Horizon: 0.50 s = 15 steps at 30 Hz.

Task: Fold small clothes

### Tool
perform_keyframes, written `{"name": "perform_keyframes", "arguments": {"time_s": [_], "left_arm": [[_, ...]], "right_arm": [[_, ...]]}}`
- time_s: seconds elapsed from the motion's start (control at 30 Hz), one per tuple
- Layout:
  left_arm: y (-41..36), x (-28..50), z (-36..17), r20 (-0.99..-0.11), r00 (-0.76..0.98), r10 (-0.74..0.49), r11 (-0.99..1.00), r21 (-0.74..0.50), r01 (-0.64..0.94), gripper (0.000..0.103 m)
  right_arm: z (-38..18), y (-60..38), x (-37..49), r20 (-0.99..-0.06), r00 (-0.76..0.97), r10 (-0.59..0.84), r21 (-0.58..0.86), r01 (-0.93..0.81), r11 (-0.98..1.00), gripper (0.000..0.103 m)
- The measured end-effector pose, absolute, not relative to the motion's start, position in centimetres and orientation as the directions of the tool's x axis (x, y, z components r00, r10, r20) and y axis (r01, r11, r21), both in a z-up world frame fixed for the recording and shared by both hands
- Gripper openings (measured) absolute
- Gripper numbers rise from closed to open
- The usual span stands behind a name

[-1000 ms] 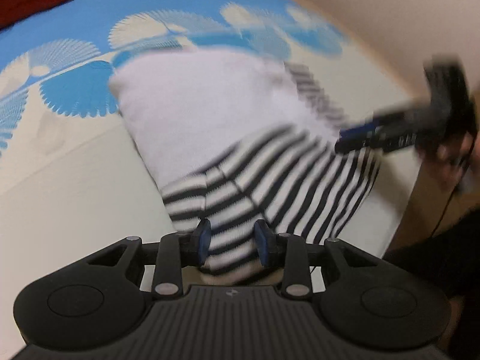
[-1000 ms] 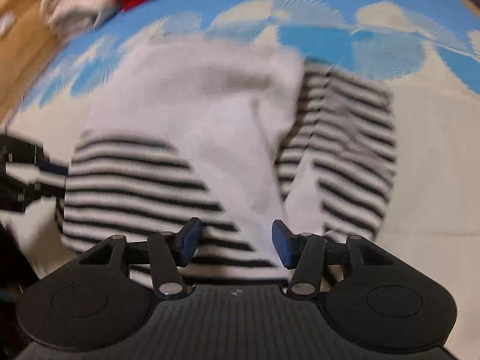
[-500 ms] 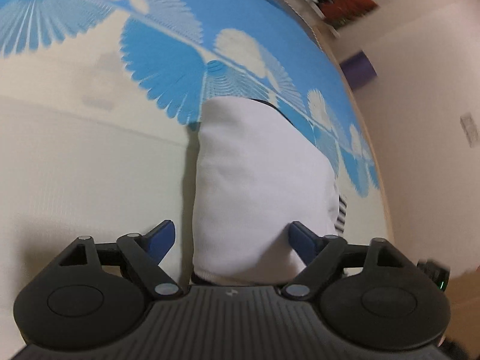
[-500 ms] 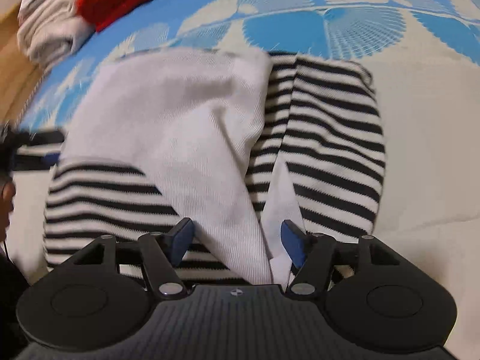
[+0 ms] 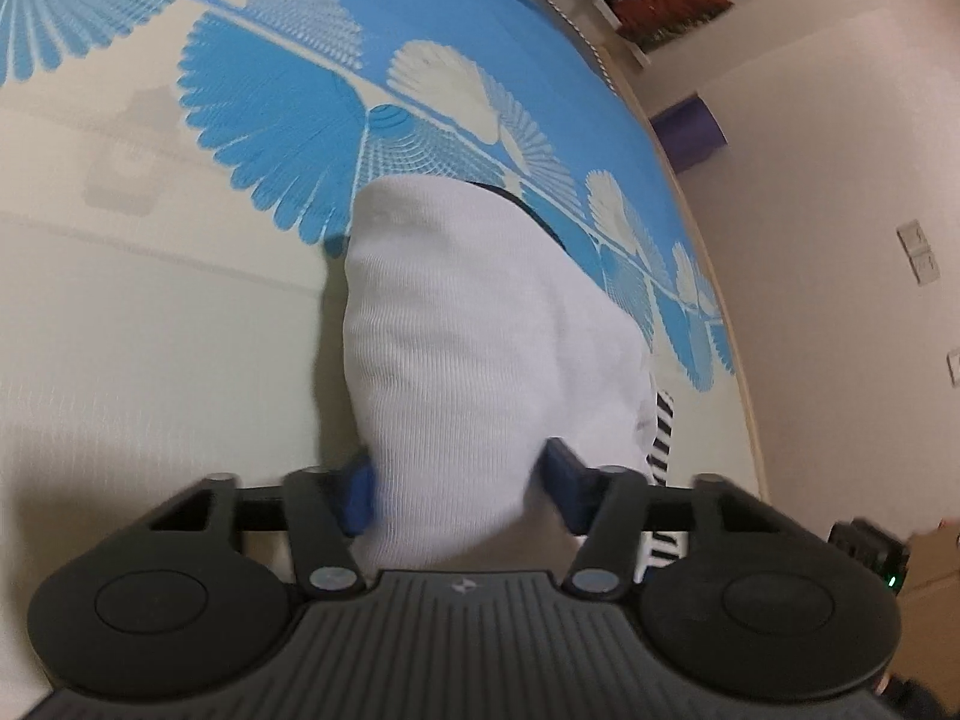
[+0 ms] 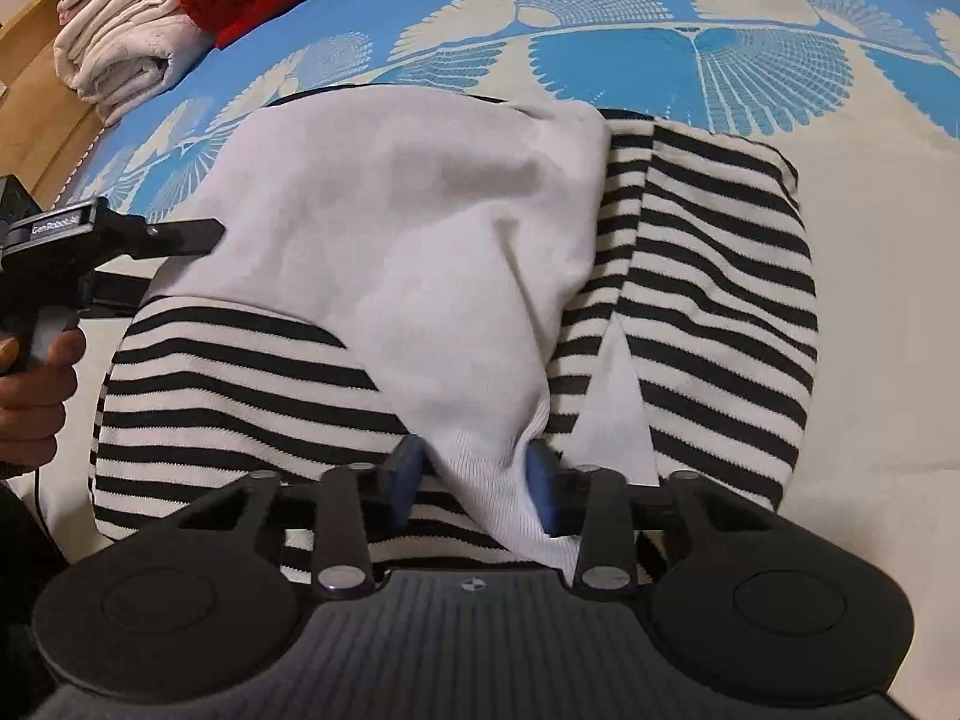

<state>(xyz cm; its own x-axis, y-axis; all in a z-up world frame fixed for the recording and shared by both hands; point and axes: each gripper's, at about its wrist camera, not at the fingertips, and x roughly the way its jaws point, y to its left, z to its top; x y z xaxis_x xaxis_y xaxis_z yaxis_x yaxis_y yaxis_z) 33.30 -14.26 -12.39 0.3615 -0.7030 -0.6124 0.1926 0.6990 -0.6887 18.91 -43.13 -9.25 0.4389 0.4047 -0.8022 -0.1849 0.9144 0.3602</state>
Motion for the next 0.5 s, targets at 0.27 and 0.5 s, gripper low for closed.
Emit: {"name": "perform_keyframes", "arguments": {"time_s": [0.27, 0.5], "left_arm": [[-9.2, 33.8, -9.3, -0.602, 0.44, -0.666, 0.727, -0.656, 0.204, 0.045], [1.5, 34.2, -6.8, -0.688, 0.52, -0.506, 0.837, -0.538, 0.101, 0.054]], "right_arm": [[-7.3, -39.4, 20.7, -0.773, 0.448, 0.449, 0.388, -0.227, 0.893, 0.017], [-4.9, -32.5, 22.2, -0.732, 0.461, 0.502, 0.392, -0.317, 0.864, 0.017]]}}
